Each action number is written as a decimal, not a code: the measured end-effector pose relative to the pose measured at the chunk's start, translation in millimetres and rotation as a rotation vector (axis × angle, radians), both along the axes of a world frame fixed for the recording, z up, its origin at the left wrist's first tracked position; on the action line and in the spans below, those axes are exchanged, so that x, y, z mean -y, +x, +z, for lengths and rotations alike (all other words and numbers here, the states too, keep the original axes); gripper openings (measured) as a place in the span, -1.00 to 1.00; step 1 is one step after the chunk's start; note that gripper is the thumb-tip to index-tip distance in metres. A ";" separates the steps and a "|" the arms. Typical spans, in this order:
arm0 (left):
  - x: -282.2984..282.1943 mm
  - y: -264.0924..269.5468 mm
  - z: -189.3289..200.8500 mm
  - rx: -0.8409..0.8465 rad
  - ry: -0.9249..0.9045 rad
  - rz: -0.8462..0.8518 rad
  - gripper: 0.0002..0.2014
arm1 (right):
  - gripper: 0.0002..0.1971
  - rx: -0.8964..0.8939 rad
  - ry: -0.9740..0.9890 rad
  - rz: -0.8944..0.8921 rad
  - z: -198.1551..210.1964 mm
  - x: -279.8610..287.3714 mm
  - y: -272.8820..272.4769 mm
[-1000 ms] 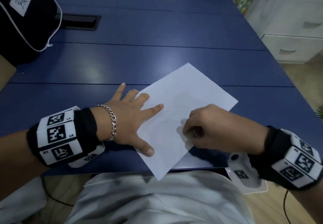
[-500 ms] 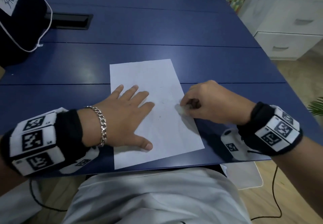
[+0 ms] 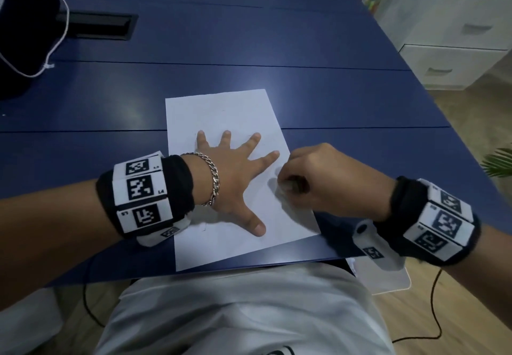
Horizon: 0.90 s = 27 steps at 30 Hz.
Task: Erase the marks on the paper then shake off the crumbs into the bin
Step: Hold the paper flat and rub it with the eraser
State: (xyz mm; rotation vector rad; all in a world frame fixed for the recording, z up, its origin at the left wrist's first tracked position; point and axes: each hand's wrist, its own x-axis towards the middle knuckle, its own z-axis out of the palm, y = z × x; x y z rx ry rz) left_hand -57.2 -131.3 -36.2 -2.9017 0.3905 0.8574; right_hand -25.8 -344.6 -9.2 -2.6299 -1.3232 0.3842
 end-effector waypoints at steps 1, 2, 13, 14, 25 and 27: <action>0.5 -0.7 0.9 0.000 0.005 0.005 0.45 | -0.94 -0.040 -0.026 0.052 1.7 0.0 -5.7; 0.7 -0.9 1.6 0.001 0.009 0.008 0.45 | -0.93 -0.067 -0.058 0.092 4.4 -0.2 -8.8; 0.6 -0.6 0.6 0.020 0.026 -0.011 0.44 | -0.91 -0.068 -0.133 0.140 10.1 -6.5 -10.7; 0.6 -0.5 0.8 0.020 0.031 -0.012 0.44 | -0.91 -0.056 -0.142 0.126 11.1 -6.4 -5.2; 0.7 0.0 1.7 0.004 0.053 -0.015 0.44 | -0.92 -0.030 -0.155 0.089 13.1 -3.6 -7.3; 0.2 0.7 1.2 -0.001 0.049 -0.015 0.45 | -0.94 0.033 -0.142 0.023 13.3 -1.7 8.2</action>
